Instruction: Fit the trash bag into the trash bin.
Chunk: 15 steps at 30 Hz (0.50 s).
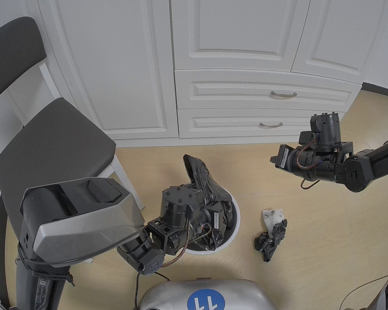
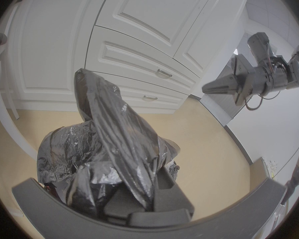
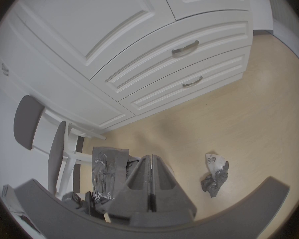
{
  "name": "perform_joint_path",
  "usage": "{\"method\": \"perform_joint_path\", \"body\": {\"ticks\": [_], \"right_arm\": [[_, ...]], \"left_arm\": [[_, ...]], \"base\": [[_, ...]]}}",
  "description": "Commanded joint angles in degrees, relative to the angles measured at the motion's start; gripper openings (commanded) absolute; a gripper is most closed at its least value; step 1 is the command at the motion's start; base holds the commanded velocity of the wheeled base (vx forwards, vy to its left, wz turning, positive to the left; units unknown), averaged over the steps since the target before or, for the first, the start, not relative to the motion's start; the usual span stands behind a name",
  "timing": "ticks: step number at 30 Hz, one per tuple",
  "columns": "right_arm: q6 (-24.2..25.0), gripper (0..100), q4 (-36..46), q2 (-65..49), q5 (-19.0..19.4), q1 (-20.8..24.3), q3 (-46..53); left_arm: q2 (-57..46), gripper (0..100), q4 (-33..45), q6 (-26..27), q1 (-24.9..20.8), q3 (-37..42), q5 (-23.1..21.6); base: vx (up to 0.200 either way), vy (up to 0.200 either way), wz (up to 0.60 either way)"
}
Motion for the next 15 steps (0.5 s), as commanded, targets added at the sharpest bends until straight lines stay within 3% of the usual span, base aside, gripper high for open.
{"method": "perform_joint_path", "body": {"ticks": [1, 2, 6, 11, 15], "right_arm": [[-2.98, 0, -0.16, -5.08, -0.05, -0.05, 4.77], [-3.86, 0, -0.16, -5.87, -0.13, 0.21, 5.91], [-5.35, 0, -0.16, -8.16, -0.66, 1.0, 8.81], [-5.53, 0, -0.16, -12.55, -1.1, 4.96, 13.03], [-4.56, 0, 0.1, -13.17, -3.56, 9.44, 13.64]], "left_arm": [[-3.21, 0, 0.22, 0.1, -1.77, 3.2, 0.88], [-4.35, 100, -0.05, 0.1, -2.03, 4.61, 0.88], [-9.36, 100, -0.31, 0.01, -2.56, 8.56, 1.05], [-23.78, 100, 2.5, 0.1, -3.09, 14.89, -1.23], [-32.56, 100, 10.94, 0.1, -2.65, 15.77, -2.99]], "base": [[0.0, 0.0, 0.0], [0.0, 0.0, 0.0], [0.0, 0.0, 0.0], [0.0, 0.0, 0.0], [0.0, 0.0, 0.0]]}}
